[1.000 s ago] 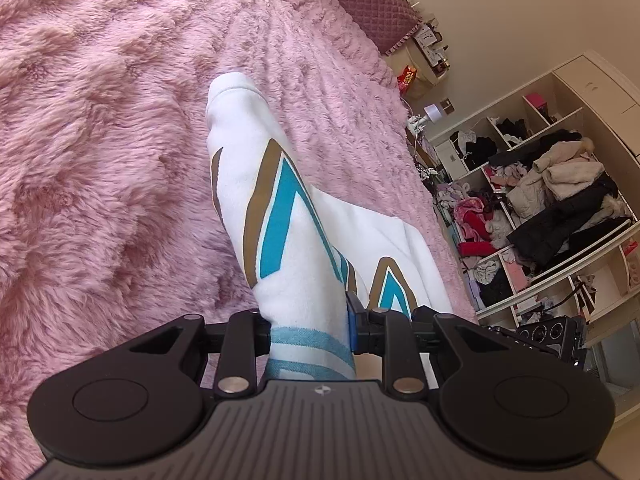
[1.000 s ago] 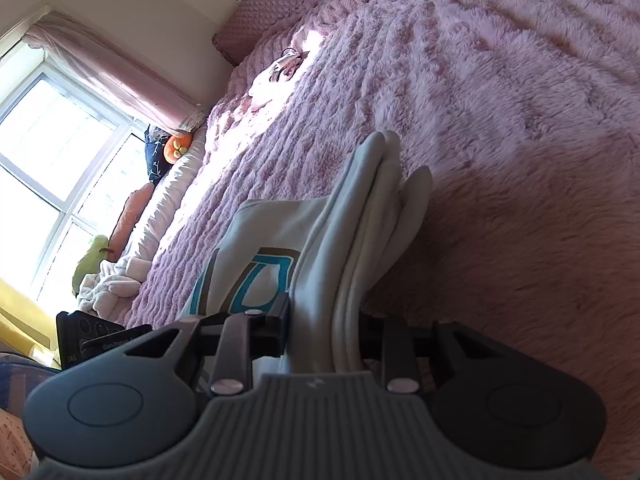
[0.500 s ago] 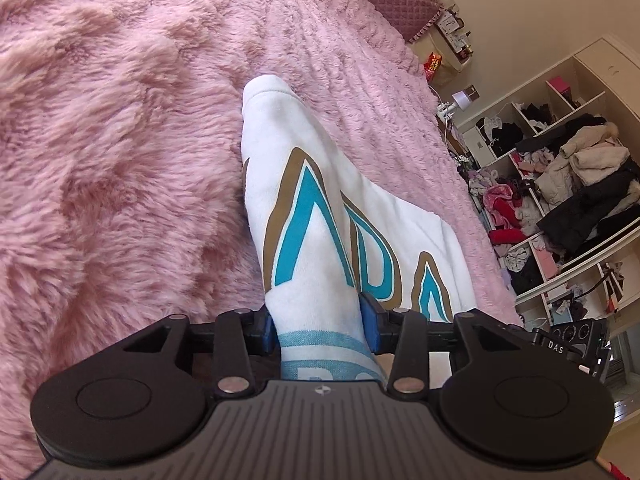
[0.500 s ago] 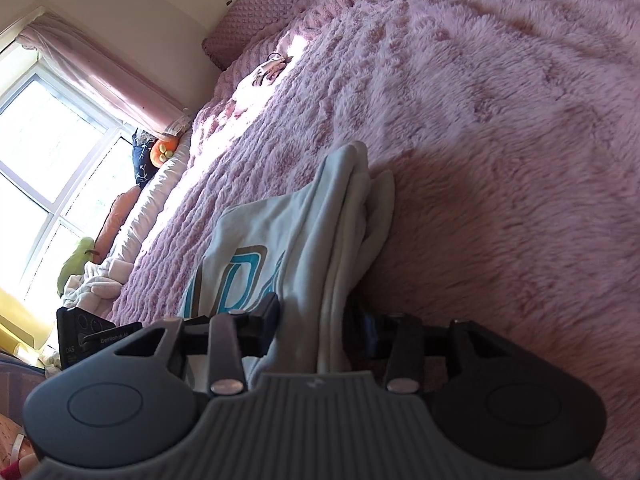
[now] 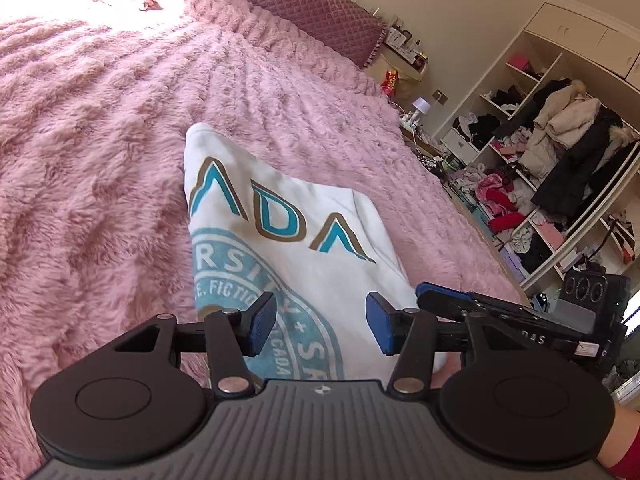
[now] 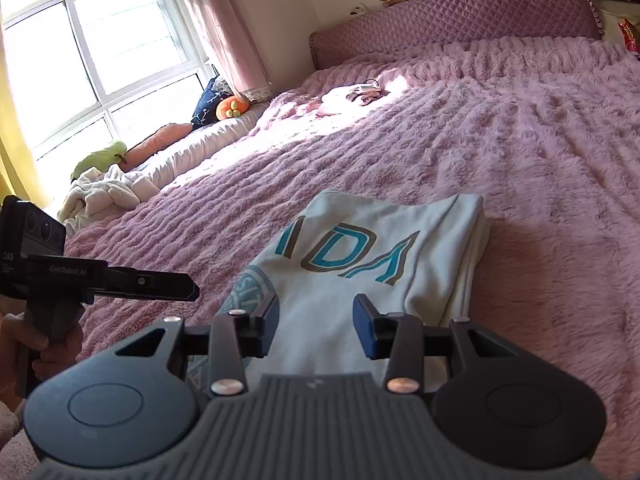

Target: Fold small clothes

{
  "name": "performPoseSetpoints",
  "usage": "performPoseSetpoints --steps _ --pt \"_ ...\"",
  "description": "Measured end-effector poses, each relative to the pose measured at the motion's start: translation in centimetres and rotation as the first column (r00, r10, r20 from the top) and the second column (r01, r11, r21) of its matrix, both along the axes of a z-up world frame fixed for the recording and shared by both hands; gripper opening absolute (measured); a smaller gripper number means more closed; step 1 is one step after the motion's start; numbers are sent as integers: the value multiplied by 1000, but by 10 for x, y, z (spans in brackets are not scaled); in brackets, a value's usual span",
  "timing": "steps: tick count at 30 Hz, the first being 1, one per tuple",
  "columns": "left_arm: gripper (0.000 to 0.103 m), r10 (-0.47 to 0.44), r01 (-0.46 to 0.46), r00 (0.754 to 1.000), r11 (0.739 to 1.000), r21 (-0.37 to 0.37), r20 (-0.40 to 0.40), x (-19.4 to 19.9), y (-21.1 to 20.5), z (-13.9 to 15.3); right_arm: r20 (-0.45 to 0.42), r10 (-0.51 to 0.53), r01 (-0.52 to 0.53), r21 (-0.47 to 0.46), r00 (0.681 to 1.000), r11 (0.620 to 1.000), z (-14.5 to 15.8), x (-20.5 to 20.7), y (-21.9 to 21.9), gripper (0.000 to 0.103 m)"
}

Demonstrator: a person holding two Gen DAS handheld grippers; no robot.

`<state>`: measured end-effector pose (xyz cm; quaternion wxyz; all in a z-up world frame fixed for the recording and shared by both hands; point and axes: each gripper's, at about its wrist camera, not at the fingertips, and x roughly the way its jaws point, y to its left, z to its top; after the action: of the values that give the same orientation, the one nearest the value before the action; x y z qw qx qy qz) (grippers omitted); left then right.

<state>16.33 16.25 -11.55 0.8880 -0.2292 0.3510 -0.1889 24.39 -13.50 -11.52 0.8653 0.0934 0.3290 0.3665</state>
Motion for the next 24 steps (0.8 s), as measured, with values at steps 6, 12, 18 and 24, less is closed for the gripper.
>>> performPoseSetpoints --steps 6,12,18,24 --pt "57 10 -10 998 1000 -2 -70 -8 -9 -41 -111 -77 78 7 991 997 -47 6 -15 29" --pt "50 19 -21 995 999 -26 -100 -2 -2 -60 -139 -77 79 12 987 997 -60 12 -16 23" --pt "53 39 -39 999 999 -7 -19 10 -5 -23 -75 -100 104 51 992 993 -30 13 -19 45" --pt "59 110 -110 991 994 8 70 87 7 -3 41 -151 151 23 988 988 -10 71 -1 51"
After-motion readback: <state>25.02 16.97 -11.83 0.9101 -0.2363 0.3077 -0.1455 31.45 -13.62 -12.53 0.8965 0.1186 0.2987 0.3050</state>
